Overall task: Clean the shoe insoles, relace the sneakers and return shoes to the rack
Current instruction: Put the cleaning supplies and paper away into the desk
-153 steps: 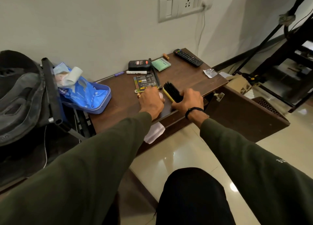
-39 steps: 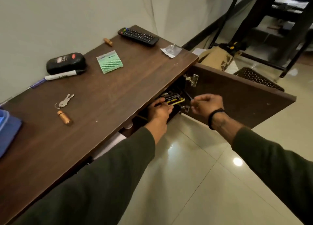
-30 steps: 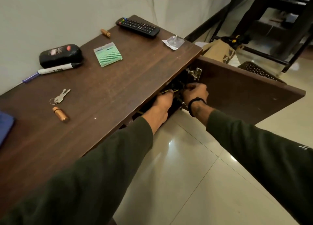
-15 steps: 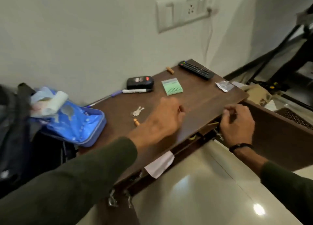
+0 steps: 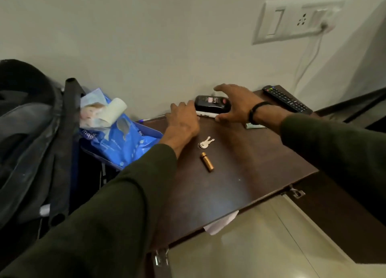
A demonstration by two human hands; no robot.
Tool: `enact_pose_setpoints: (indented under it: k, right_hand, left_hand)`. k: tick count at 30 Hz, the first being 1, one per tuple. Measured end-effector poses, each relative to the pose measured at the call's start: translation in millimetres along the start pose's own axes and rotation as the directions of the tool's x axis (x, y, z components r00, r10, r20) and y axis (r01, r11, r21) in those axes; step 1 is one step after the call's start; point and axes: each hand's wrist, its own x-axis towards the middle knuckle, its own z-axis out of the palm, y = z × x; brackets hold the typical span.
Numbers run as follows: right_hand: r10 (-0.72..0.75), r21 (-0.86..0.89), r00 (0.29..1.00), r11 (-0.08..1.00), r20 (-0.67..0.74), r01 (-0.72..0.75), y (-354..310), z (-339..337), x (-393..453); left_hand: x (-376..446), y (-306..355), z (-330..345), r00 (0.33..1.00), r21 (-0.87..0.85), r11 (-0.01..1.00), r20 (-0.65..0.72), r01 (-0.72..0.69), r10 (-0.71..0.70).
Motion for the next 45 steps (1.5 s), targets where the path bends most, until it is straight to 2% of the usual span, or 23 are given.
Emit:
enact_pose_setpoints:
  k: [3, 7, 12, 14, 17, 20, 22, 24, 28, 32, 34, 35, 36, 37, 38, 39, 40, 42, 45]
  right_hand:
    - [0.022, -0.062, 0.996, 0.998, 0.081, -0.017, -11, 4, 16]
    - [0.109, -0.030, 0.993, 0.994, 0.052, -0.107, -17, 7, 19]
    - [0.189, 0.077, 0.981, 0.978, 0.050, -0.192, -21, 11, 6]
    - [0.209, 0.114, 0.977, 0.971, 0.033, -0.212, -21, 13, -1]
    - [0.274, 0.241, 0.962, 0.935, -0.017, -0.262, -16, 15, -18]
    - [0.397, 0.477, 0.918, 0.803, 0.017, -0.357, -10, 15, -35]
    - [0.447, 0.599, 0.892, 0.698, 0.064, -0.392, -6, 15, -45]
    - [0.457, 0.636, 0.885, 0.659, 0.085, -0.401, -3, 15, -55]
    - [0.454, 0.600, 0.890, 0.702, 0.038, -0.383, -1, 18, -69]
    - [0.486, 0.568, 0.874, 0.726, -0.023, -0.389, 1, 20, -77]
    - [0.502, 0.578, 0.864, 0.716, -0.034, -0.393, 1, 22, -83]
    - [0.506, 0.585, 0.861, 0.714, -0.050, -0.385, 1, 22, -86]
    - [0.507, 0.593, 0.859, 0.714, -0.070, -0.373, 1, 23, -89]
    - [0.506, 0.601, 0.857, 0.715, -0.092, -0.358, 1, 22, -92]
    - [0.502, 0.611, 0.858, 0.715, -0.110, -0.340, 1, 20, -95]
    - [0.503, 0.623, 0.857, 0.708, -0.115, -0.332, 1, 17, -97]
    - [0.505, 0.642, 0.855, 0.695, -0.115, -0.324, -1, 12, -101]
    - [0.521, 0.719, 0.849, 0.623, -0.086, -0.309, -2, 1, -109]
    - [0.561, 0.854, 0.828, 0.438, -0.014, -0.282, -2, -18, -133]
  left_hand:
    - [7, 2, 8, 0.998, -0.031, 0.999, -0.066, 0.015, -0.017]
    - [13, -4, 3, 0.993, -0.047, 0.998, -0.106, 0.047, -0.052]
    - [20, -3, -11, 1.000, -0.138, 0.990, 0.009, 0.021, -0.020]
    - [19, -8, -21, 0.994, -0.124, 0.988, 0.075, 0.091, -0.082]
    - [12, -15, -41, 0.959, -0.022, 0.972, 0.174, 0.232, -0.225]
    - [10, -22, -46, 0.943, -0.019, 0.958, 0.187, 0.285, -0.277]
    - [8, -21, -41, 0.960, -0.014, 0.967, 0.124, 0.255, -0.252]
    - [6, -22, -35, 0.970, -0.043, 0.970, 0.059, 0.240, -0.237]
    - [3, -14, -31, 0.988, -0.087, 0.985, 0.036, 0.151, -0.148]
    - [-13, 4, -23, 0.996, 0.028, 0.996, 0.048, -0.082, 0.081]
    - [-23, 11, -19, 0.991, 0.044, 0.990, -0.025, -0.132, 0.133]
    - [-26, 16, -19, 0.989, -0.007, 0.992, -0.073, -0.126, 0.125]
    - [-29, 22, -20, 0.991, -0.137, 0.985, -0.094, -0.109, 0.096]
    - [-32, 31, -22, 0.999, -0.330, 0.943, -0.035, -0.041, 0.031]
    - [-35, 42, -23, 0.996, -0.540, 0.839, 0.092, 0.062, -0.014]
    - [-39, 53, -24, 0.966, -0.705, 0.679, 0.256, 0.208, -0.030]
    - [-45, 62, -24, 0.925, -0.793, 0.509, 0.380, 0.334, -0.015]
    - [-54, 74, -22, 0.898, -0.845, 0.326, 0.439, 0.423, -0.028]
    - [-73, 83, -32, 0.909, -0.897, 0.148, 0.408, 0.416, -0.084]
